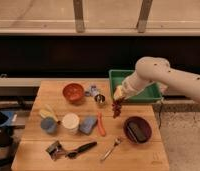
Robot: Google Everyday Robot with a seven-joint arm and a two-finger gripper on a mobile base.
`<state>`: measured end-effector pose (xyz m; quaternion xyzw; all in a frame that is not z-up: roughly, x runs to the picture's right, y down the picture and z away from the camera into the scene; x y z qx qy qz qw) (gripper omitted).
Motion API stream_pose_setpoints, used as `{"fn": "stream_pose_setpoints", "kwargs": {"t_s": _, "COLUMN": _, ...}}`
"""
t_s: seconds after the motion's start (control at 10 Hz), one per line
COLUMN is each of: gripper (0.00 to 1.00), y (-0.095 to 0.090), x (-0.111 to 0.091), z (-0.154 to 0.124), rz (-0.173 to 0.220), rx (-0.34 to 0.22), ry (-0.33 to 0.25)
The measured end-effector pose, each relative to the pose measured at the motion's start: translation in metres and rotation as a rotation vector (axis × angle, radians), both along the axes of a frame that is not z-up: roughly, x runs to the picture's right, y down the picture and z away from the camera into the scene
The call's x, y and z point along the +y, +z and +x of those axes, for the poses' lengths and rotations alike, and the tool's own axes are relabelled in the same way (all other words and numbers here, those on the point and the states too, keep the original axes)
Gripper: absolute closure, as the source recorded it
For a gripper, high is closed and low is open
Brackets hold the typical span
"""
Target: Place grapes in table surface
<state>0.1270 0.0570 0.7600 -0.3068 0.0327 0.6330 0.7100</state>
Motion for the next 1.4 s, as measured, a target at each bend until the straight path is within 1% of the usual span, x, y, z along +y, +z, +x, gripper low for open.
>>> {"fn": "stream_pose_setpoints", "kwargs": {"t_s": 0.1, "gripper": 1.0, "y": 0.014, "x": 0.012, "z": -0.003, "rz": -0.027, "rx": 0.004, "ry": -0.013}}
{"fn": "stream_pose_setpoints", "kwargs": {"t_s": 0.3, "gripper": 1.0, "y": 0.046, "x": 0.045, "z": -0.013, "rz": -0.105, "rx": 0.016, "ry": -0.051}}
{"fn": "stream_pose_setpoints", "kwargs": {"t_s": 0.4, "gripper": 0.97, "y": 0.058, "x": 0.057, "z": -0.017, "rz": -0.144, "rx": 0.024, "ry": -0.067}}
{"fn": "stream_pose_setpoints", "kwargs": {"t_s": 0.5, "gripper": 0.91, "y": 0.064, "x": 0.065, "z": -0.018, "rz": -0.177, "rx": 0.033, "ry": -0.076}}
{"fn": "stream_pose_setpoints", "kwargs": {"t_s": 0.6, "gripper": 0.82, "y": 0.072, "x": 0.074, "z": -0.018, "rz": -0.211, "rx": 0.045, "ry": -0.082}}
{"fn": "stream_pose_setpoints", "kwargs": {"t_s": 0.7, "gripper": 0.69, "y": 0.079, "x": 0.083, "z": -0.016, "rz": -0.244, "rx": 0.057, "ry": -0.086}}
{"fn": "stream_pose_setpoints", "kwargs": {"t_s": 0.8, "gripper": 0.61, "y": 0.081, "x": 0.086, "z": -0.015, "rz": -0.253, "rx": 0.064, "ry": -0.086}}
{"fn": "stream_pose_setpoints", "kwargs": {"t_s": 1.0, "gripper": 0.4, "y": 0.081, "x": 0.086, "z": -0.01, "rz": -0.259, "rx": 0.085, "ry": -0.082}}
{"fn": "stream_pose_setpoints", "kwargs": {"t_s": 1.1, "gripper": 0.33, "y": 0.08, "x": 0.086, "z": -0.009, "rz": -0.258, "rx": 0.091, "ry": -0.082}}
{"fn": "stream_pose_setpoints", "kwargs": {"t_s": 1.2, "gripper": 0.3, "y": 0.079, "x": 0.084, "z": -0.007, "rz": -0.253, "rx": 0.097, "ry": -0.078}}
{"fn": "stream_pose_setpoints", "kwargs": {"t_s": 1.4, "gripper": 0.3, "y": 0.078, "x": 0.075, "z": 0.0, "rz": -0.23, "rx": 0.114, "ry": -0.064}}
